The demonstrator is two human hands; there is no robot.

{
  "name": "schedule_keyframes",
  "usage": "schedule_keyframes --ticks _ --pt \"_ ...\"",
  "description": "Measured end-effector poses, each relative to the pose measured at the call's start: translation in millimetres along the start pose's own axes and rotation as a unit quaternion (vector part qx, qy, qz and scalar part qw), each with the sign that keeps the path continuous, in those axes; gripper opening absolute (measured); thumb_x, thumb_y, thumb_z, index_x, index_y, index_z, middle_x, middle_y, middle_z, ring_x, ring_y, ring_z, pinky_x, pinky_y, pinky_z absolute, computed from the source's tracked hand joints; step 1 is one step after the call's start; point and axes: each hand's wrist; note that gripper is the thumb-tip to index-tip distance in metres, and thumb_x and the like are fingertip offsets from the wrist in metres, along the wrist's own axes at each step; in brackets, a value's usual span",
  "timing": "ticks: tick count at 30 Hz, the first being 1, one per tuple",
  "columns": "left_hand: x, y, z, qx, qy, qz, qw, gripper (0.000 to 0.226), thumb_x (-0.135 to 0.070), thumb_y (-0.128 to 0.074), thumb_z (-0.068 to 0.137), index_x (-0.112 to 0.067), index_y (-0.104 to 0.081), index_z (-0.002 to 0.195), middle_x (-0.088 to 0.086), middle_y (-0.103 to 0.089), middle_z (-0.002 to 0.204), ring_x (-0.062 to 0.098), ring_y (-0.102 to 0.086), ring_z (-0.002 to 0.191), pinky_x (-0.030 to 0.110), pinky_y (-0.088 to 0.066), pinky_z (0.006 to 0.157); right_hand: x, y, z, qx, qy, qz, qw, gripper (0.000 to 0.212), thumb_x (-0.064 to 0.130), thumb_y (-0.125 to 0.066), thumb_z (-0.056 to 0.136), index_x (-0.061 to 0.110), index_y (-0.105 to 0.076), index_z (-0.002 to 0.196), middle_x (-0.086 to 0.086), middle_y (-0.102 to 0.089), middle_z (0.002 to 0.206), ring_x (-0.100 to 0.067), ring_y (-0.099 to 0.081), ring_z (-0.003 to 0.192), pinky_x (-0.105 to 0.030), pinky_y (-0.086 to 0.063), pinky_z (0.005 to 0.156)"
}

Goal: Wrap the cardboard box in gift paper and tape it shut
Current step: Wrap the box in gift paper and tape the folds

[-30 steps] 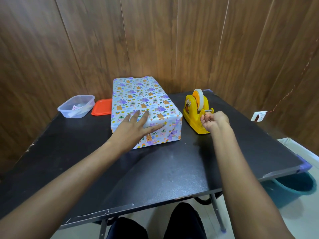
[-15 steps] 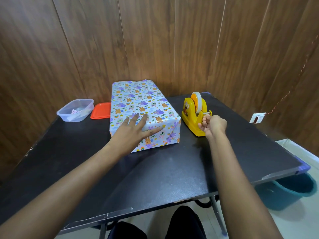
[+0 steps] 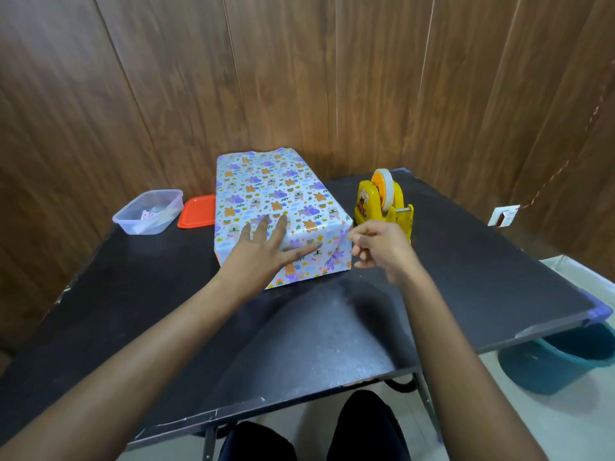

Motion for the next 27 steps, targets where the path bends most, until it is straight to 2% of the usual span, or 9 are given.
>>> schedule_keyframes --ticks 2,4,7,10,12,16,19,25,27 --pt "-3 2 1 0.012 0.002 0.011 1.0 0.112 -0.014 -0.083 0.057 -0.041 -0.012 0.14 0.028 -0.051 0.13 0.05 -0.056 0.107 0.053 -0.054 0.073 -17 -12 -3 -0.008 0.025 -0.058 0.998 0.029 0.0 -0.048 0.094 0.014 -0.057 0.07 -0.006 -0.051 0.057 -0.01 -0.044 0.046 -0.017 -0.046 0.04" --pt "-5 4 1 0.034 -0.001 0.005 0.999 0.108 -0.018 -0.075 0.072 -0.045 0.004 0.141 0.028 -0.041 0.14 0.05 -0.049 0.117 0.055 -0.051 0.081 -29 -22 -4 -0.023 0.053 -0.112 0.992 0.023 0.0 -0.049 0.092 0.01 -0.062 0.074 -0.002 -0.051 0.054 -0.01 -0.045 0.05 -0.018 -0.046 0.043" --pt "-7 3 -1 0.044 0.002 0.015 0.999 0.093 -0.018 -0.054 0.091 -0.045 0.023 0.136 0.028 -0.017 0.151 0.05 -0.03 0.132 0.055 -0.041 0.097 -40 -31 -5 -0.044 0.089 -0.159 0.982 0.019 0.0 -0.049 0.089 0.005 -0.068 0.086 0.001 -0.052 0.055 -0.01 -0.046 0.053 -0.03 -0.049 0.061" --pt "-9 8 -1 0.05 0.002 0.017 0.999 0.085 -0.017 -0.044 0.095 -0.043 0.029 0.13 0.028 -0.006 0.152 0.05 -0.021 0.136 0.055 -0.034 0.102 -43 -33 -7 -0.053 0.107 -0.17 0.978 0.022 0.003 -0.051 0.09 0.014 -0.068 0.098 0.0 -0.053 0.06 -0.005 -0.048 0.056 -0.028 -0.047 0.067" --pt "-9 6 -1 0.048 0.003 0.022 0.999 0.087 -0.018 -0.045 0.095 -0.044 0.031 0.13 0.028 -0.006 0.152 0.049 -0.021 0.135 0.054 -0.035 0.102 -44 -33 -10 -0.042 0.112 -0.165 0.979 0.028 0.002 -0.049 0.092 0.019 -0.062 0.109 -0.003 -0.055 0.065 -0.001 -0.051 0.056 -0.019 -0.044 0.063" --pt "-8 4 -1 0.018 0.005 0.031 0.999 0.095 -0.022 -0.051 0.093 -0.045 0.033 0.13 0.028 -0.014 0.151 0.048 -0.029 0.133 0.053 -0.039 0.099 -44 -36 -11 -0.044 0.138 -0.178 0.973 0.01 0.005 -0.051 0.091 0.013 -0.046 0.093 0.0 -0.055 0.065 -0.016 -0.053 0.065 -0.03 -0.045 0.068" --pt "-10 5 -3 0.05 0.001 0.03 0.998 0.092 -0.021 -0.048 0.095 -0.045 0.034 0.128 0.028 -0.007 0.152 0.048 -0.023 0.135 0.053 -0.036 0.101 -46 -38 -6 -0.055 0.136 -0.185 0.972 0.013 0.006 -0.053 0.09 0.013 -0.043 0.086 0.002 -0.055 0.067 -0.021 -0.054 0.069 -0.033 -0.046 0.069" --pt "-9 7 -4 0.046 0.0 0.025 0.999 0.09 -0.02 -0.047 0.095 -0.044 0.033 0.127 0.029 -0.009 0.152 0.049 -0.024 0.135 0.054 -0.035 0.101 -46 -47 6 -0.107 0.109 -0.165 0.974 0.02 0.011 -0.061 0.088 0.012 -0.041 0.087 -0.008 -0.065 0.081 -0.026 -0.063 0.084 -0.038 -0.047 0.073" --pt "-8 8 -5 0.036 0.0 0.033 0.999 0.092 -0.021 -0.053 0.091 -0.043 0.025 0.133 0.028 -0.018 0.15 0.05 -0.031 0.131 0.054 -0.039 0.097 -46 -51 9 -0.133 0.099 -0.151 0.975 0.023 0.014 -0.064 0.087 0.012 -0.04 0.088 -0.011 -0.068 0.086 -0.027 -0.064 0.088 -0.038 -0.047 0.073"
Point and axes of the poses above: each hand's wrist, its own z-axis towards the middle knuckle, its own y-axis out of the back of the hand, x = y × z
